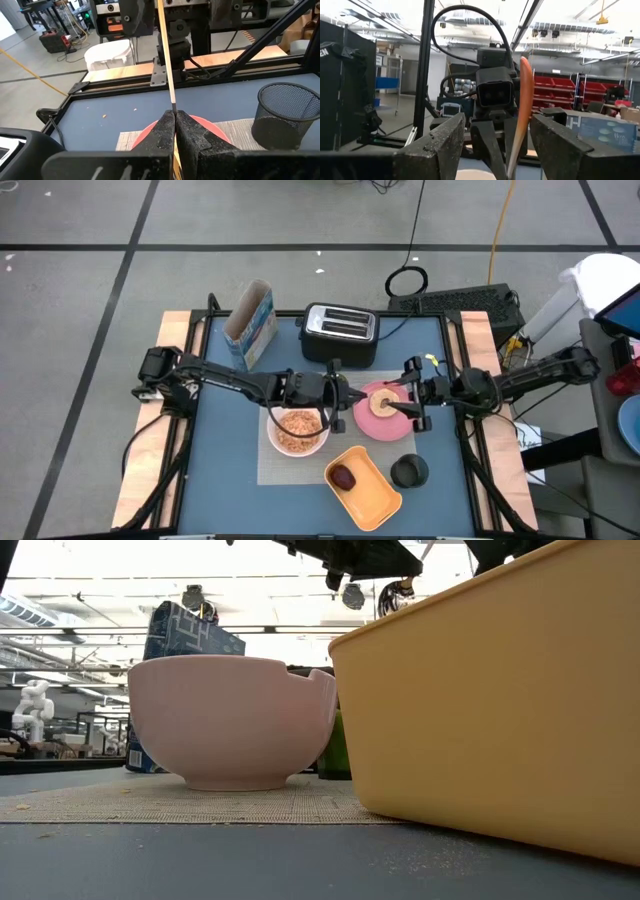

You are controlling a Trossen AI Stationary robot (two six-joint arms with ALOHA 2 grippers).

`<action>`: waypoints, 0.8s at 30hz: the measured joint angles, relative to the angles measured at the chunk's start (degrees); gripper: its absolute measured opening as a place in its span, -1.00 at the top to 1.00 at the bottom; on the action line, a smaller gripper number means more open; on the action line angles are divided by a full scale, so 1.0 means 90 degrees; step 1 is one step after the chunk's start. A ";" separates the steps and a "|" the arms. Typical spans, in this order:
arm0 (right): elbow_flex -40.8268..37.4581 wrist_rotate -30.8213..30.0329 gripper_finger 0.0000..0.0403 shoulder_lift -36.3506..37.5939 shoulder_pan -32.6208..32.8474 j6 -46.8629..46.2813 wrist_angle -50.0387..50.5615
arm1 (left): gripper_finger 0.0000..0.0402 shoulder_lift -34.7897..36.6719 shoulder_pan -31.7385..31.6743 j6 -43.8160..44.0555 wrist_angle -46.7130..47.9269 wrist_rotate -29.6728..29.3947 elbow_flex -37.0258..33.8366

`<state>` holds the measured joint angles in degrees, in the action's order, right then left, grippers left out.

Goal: Arrange a breakfast setting
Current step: Put the orange spoon to the right of the pink plate

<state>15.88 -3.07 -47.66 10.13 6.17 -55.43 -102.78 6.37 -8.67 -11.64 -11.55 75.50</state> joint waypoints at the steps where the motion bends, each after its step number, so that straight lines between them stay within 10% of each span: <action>1: 0.0000 -0.0002 -0.08 0.0123 0.0000 -0.0001 0.0175 | 0.96 -0.0002 0.0010 -0.0002 0.0000 0.0000 0.0000; 24: 0.0738 -0.0052 -0.08 0.1717 -0.0005 -0.1100 0.3031 | 0.96 0.0946 0.0178 0.1353 0.3327 0.0974 -0.0012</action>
<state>22.53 -3.54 -32.21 10.09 -3.73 -28.15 -94.27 7.97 3.50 18.30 -2.79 75.40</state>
